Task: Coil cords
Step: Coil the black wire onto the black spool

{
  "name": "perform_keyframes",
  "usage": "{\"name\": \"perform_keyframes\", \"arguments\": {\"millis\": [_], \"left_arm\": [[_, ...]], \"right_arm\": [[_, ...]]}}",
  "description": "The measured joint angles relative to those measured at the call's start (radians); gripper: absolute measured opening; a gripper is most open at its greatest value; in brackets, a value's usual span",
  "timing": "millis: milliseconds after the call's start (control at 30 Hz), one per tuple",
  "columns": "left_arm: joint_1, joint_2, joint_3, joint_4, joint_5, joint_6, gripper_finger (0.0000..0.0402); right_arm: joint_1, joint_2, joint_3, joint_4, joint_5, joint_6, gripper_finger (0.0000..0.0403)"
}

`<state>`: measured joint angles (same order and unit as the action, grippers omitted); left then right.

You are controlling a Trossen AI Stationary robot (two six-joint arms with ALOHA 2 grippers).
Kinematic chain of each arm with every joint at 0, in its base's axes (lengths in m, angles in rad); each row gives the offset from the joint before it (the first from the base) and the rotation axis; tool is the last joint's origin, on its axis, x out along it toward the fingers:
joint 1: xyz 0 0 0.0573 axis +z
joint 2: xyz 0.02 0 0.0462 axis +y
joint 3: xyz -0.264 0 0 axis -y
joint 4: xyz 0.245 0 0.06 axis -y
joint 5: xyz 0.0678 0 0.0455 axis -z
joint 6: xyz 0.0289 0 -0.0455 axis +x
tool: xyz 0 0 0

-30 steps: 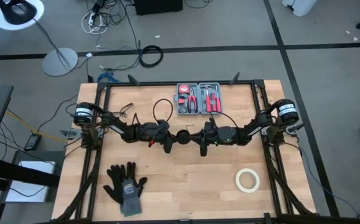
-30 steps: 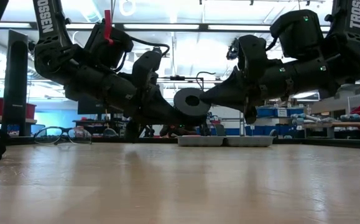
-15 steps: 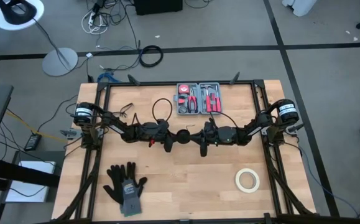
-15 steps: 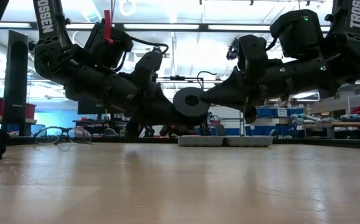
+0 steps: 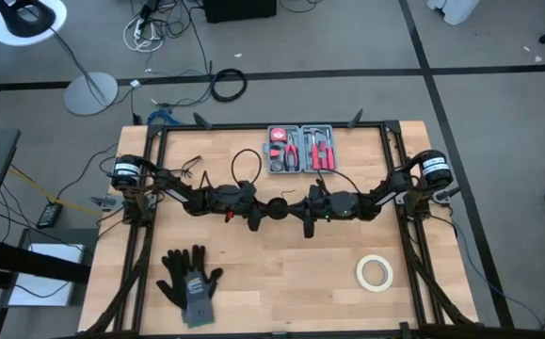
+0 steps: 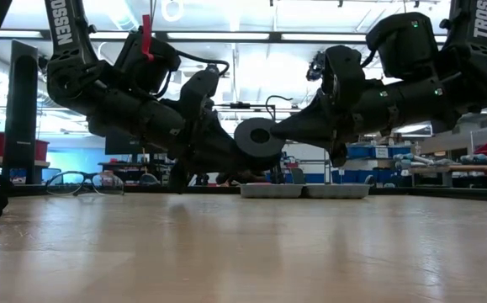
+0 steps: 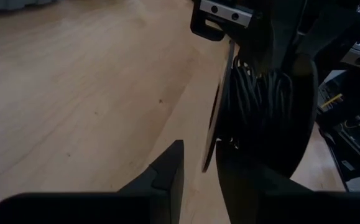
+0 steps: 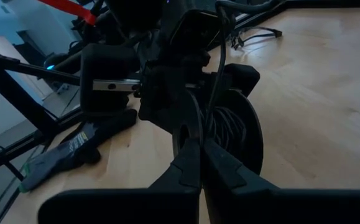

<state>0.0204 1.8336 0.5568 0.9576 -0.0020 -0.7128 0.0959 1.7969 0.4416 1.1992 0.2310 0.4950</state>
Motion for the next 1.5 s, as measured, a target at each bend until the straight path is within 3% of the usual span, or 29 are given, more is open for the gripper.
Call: {"name": "perform_keyframes", "arguments": {"millis": [967,1233,1500], "left_arm": [[0.019,-0.001,-0.01,0.032,0.053,0.0,0.0119],[0.058,-0.002,-0.047,0.178,0.243,-0.031,0.0119],[0.058,-0.002,-0.101,0.261,0.24,-0.033,0.0118]], "right_arm": [[0.006,-0.054,-0.001,-0.046,-0.004,0.024,0.0],[0.004,-0.169,-0.002,-0.276,0.046,0.027,0.0],[-0.004,-0.309,-0.002,-0.515,0.045,0.129,0.0]]}}
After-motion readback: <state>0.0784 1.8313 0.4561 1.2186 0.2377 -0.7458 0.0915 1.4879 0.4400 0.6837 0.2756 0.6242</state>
